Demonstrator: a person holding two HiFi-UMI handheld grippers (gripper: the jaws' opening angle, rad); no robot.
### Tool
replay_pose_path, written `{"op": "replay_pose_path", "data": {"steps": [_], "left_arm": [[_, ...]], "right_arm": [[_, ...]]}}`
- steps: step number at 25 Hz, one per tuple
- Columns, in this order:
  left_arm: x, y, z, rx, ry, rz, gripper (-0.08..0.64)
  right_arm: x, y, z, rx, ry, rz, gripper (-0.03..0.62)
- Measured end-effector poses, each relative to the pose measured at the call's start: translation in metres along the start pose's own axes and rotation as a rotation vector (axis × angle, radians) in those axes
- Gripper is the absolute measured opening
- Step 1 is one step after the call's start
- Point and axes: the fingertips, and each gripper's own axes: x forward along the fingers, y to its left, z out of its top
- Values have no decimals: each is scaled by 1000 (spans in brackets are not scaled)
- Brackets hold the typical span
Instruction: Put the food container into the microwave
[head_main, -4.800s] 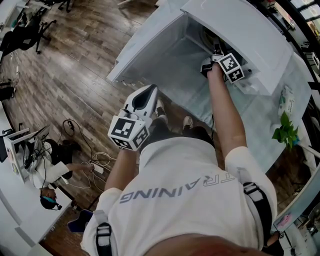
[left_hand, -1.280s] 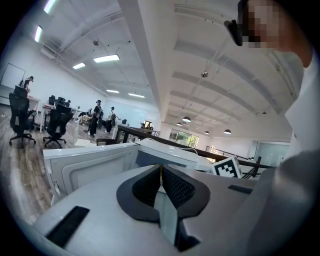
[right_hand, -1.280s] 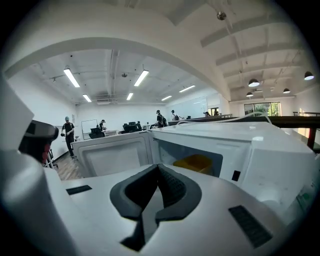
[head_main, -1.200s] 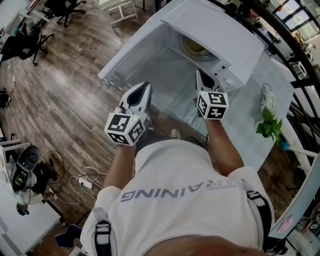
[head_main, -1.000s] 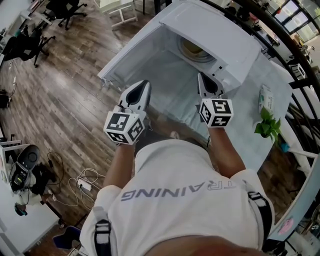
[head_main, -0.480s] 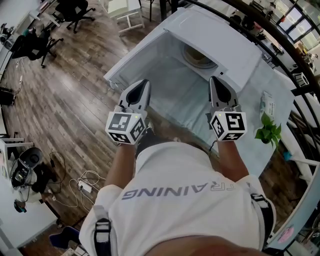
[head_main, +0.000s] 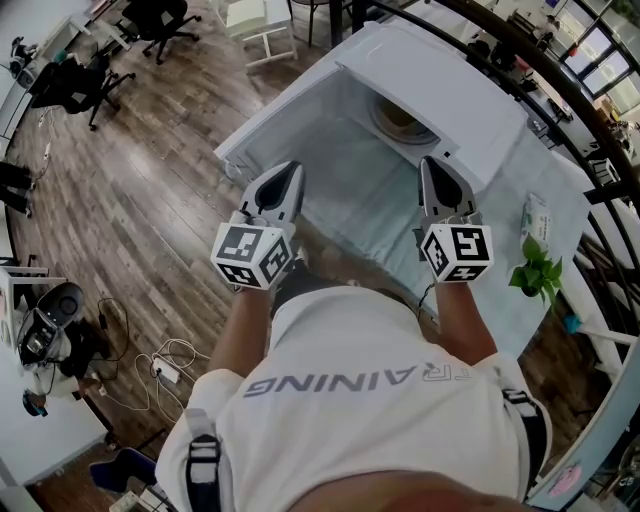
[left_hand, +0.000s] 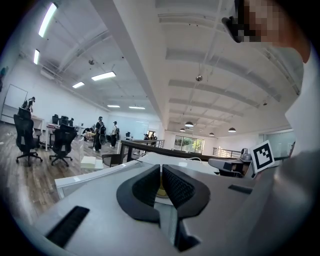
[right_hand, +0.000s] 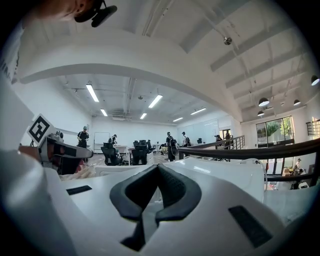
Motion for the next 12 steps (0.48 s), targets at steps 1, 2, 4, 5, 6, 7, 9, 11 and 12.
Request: {"op": "replay_pose_path", "data": {"steps": [1, 2, 4, 5, 6, 7, 9, 11, 12], "left_arm": [[-1, 0, 0, -3, -1, 0, 43], [-2, -1, 0, -4, -1, -1, 43], [-4, -3, 1, 3, -3, -2, 43], [-6, -5, 2, 9, -3, -2, 43], [-7, -6, 3, 12, -4, -4, 42], [-8, -6, 3, 11, -4, -6, 43], [-8, -7, 1, 4, -4, -10, 43], [-8, -8, -3, -3, -1, -11, 42], [-8, -8, -6, -6, 1, -10, 42]], "right_arm": [[1, 0, -2, -7, 3, -2, 21], [1, 0, -4, -11, 7, -2, 21], [2, 1, -7, -11, 14, 1, 21], [2, 3, -8, -9, 17, 4, 21], [2, 4, -9, -7, 18, 7, 21], [2, 5, -9, -5, 20, 9, 21], [3, 5, -10, -6, 20, 13, 22], [3, 5, -11, -10, 22, 16, 21], [3, 5, -13, -13, 23, 17, 21]]}}
